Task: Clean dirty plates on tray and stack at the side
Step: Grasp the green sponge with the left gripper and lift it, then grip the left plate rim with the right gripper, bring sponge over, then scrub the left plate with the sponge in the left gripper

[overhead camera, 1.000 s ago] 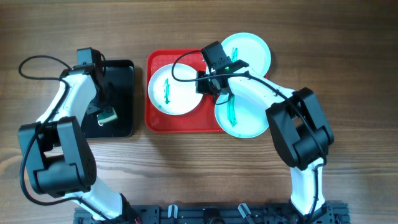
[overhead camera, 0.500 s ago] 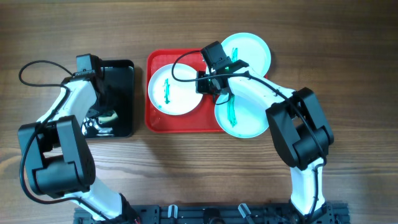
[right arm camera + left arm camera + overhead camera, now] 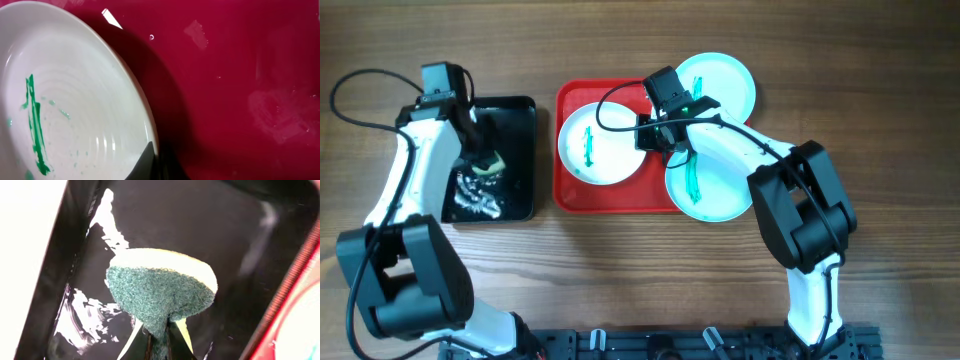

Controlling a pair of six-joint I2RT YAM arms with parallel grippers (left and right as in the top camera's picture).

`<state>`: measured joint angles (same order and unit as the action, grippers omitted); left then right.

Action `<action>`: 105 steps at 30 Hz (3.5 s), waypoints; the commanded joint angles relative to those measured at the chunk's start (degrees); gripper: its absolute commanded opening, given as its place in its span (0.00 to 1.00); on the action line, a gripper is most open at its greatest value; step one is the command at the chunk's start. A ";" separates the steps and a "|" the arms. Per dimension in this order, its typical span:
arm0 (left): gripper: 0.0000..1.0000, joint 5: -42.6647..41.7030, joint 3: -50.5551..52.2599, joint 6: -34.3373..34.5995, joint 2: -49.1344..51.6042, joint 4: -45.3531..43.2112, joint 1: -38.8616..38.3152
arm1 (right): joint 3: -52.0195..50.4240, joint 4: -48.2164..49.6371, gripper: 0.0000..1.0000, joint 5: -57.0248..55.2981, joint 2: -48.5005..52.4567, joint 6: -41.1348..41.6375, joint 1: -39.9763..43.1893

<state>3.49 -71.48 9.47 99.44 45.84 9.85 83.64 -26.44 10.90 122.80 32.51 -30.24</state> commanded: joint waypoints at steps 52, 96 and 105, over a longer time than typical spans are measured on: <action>0.04 2.45 -2.45 3.50 15.52 -5.11 -24.59 | 1.11 -1.16 0.04 7.15 1.49 -2.34 2.47; 0.04 -0.79 -2.99 0.33 13.07 -4.39 -30.58 | 1.11 -1.11 0.04 7.15 1.49 -2.14 2.47; 0.04 -17.44 -2.99 -13.70 13.07 -5.68 -30.56 | 1.11 -1.11 0.04 7.21 1.49 -2.05 2.51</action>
<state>-6.33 -74.63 0.47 112.60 41.60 -20.21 83.64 -27.83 17.91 123.15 30.15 -27.90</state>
